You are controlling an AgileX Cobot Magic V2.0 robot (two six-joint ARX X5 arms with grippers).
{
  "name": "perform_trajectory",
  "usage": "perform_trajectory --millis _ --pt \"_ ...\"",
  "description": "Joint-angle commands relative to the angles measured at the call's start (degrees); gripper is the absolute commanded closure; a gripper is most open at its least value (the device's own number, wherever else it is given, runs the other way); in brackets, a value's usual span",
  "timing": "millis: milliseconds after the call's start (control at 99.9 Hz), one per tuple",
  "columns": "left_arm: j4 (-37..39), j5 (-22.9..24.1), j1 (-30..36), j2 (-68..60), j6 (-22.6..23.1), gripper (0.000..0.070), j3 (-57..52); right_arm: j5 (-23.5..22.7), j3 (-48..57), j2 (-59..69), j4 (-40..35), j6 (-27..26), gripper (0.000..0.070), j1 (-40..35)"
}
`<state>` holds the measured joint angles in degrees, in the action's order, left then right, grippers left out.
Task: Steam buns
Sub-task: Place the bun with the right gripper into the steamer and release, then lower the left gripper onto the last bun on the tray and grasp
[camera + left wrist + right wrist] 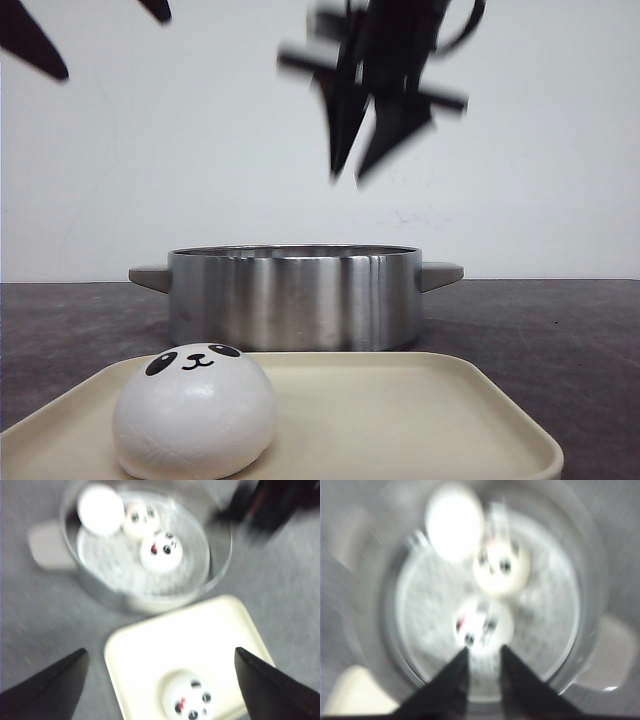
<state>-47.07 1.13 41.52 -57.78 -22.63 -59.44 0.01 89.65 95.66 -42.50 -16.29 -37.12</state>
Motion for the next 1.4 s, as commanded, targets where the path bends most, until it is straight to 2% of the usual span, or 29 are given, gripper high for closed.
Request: perform_trajectory --millis 0,150,461,1082,1142,1192,1232,1272,1282,1312,1392 --pt "0.9 -0.3 2.5 -1.5 -2.9 0.0160 0.9 0.0 2.4 -3.1 1.3 0.0 0.0685 -1.4" --pt "2.4 -0.3 7.8 -6.7 -5.3 0.0160 3.1 0.0 3.1 -11.2 4.6 0.0 0.0685 -3.2" --pt "5.7 -0.4 15.1 -22.0 -5.5 0.0160 3.1 0.0 3.1 -22.3 6.3 -1.4 0.0686 -4.1" --pt "6.2 -0.5 16.1 -33.3 -7.0 0.0167 3.1 0.0 3.1 -27.6 2.2 -1.3 0.0686 -4.0" --pt "6.3 -0.5 16.2 -33.3 -7.0 0.0234 3.1 0.0 3.1 -27.6 2.2 -1.3 0.0686 -4.0" --pt "6.2 -0.5 16.2 -33.3 -6.9 0.0343 3.1 0.0 3.1 -27.6 2.2 -1.3 0.0686 -4.0" --pt "6.2 -0.2 16.2 -33.3 -6.5 0.0477 3.1 0.0 3.1 -27.6 2.2 -1.3 0.0686 -4.0" --pt "6.3 0.1 16.2 -33.3 -5.6 0.0675 3.1 0.0 3.1 -27.6 2.2 -1.3 0.0686 -4.0" --pt "6.3 0.2 16.2 -33.3 -5.3 0.0700 3.1 0.0 3.1 -27.6 2.2 -1.3 0.0686 -4.0" --pt "6.5 0.2 16.2 -33.3 -4.7 0.0682 3.1 0.0 3.1 -27.6 2.2 -1.2 0.0686 -4.0" --pt "7.1 0.2 16.2 -33.3 -3.3 0.0693 3.0 0.0 3.1 -27.6 2.2 -1.2 0.0686 -4.0"
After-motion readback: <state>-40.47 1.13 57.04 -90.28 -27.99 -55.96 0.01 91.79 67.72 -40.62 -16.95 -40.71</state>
